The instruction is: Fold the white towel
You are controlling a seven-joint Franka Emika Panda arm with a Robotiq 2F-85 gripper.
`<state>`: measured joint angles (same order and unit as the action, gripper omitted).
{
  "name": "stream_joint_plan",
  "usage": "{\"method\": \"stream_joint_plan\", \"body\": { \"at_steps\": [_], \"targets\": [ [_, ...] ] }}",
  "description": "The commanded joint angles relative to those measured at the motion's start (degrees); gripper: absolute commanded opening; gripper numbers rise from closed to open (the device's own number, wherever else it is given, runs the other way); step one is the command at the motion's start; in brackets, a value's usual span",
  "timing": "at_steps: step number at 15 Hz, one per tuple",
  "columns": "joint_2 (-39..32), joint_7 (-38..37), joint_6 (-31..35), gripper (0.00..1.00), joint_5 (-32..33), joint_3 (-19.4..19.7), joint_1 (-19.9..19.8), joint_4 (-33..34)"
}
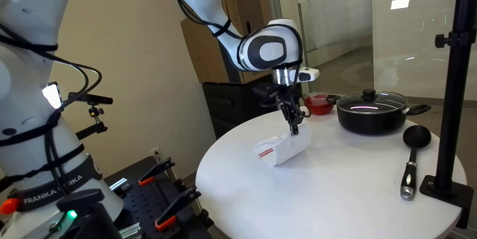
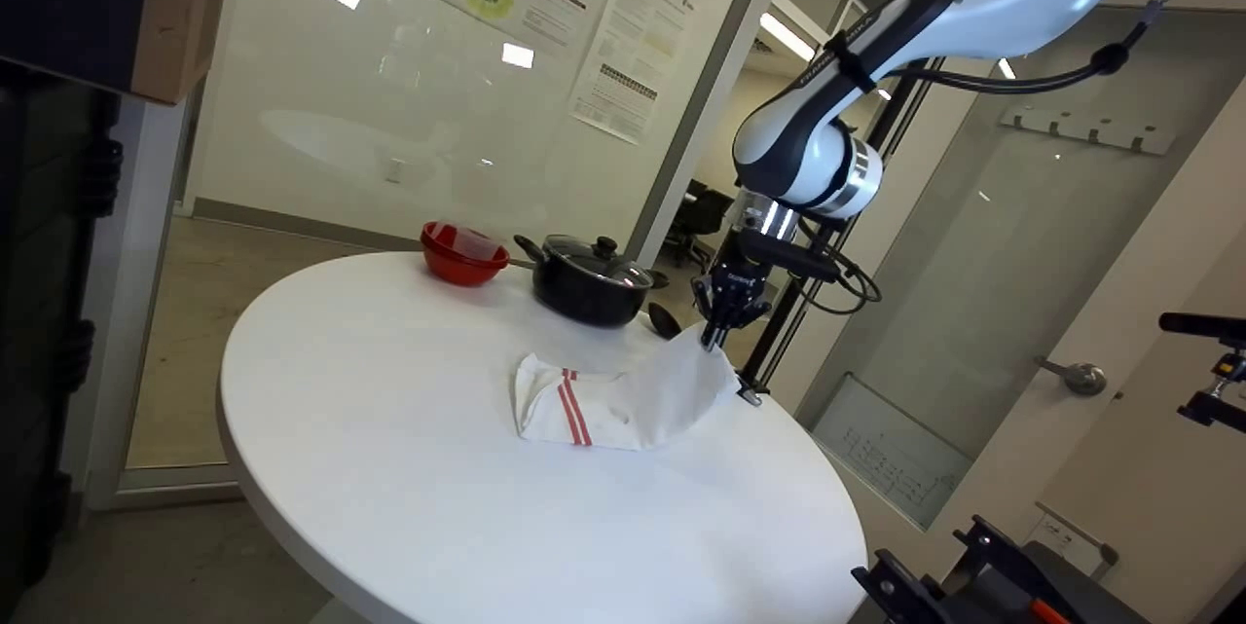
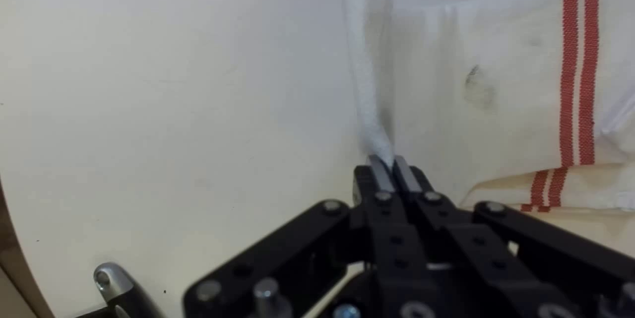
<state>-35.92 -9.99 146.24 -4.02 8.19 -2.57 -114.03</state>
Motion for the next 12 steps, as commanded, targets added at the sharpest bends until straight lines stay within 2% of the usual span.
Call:
{"method": "stream_joint_plan", "body": {
  "at_steps": [1, 5, 10, 12],
  "targets": [
    [3.25, -6.24, -1.56, 0.01, 3.75, 1.42, 5.13, -3.29],
    [1.55, -14.42, -4.92, 0.01, 8.30, 0.44, 13.16, -1.85],
    [-2.57, -23.36, -9.51, 0.01, 8.90, -2.81, 22.65, 3.96],
    [-4.59, -25.80, -10.69, 0.01, 9.10, -3.31, 25.03, 6.50]
  ]
}}
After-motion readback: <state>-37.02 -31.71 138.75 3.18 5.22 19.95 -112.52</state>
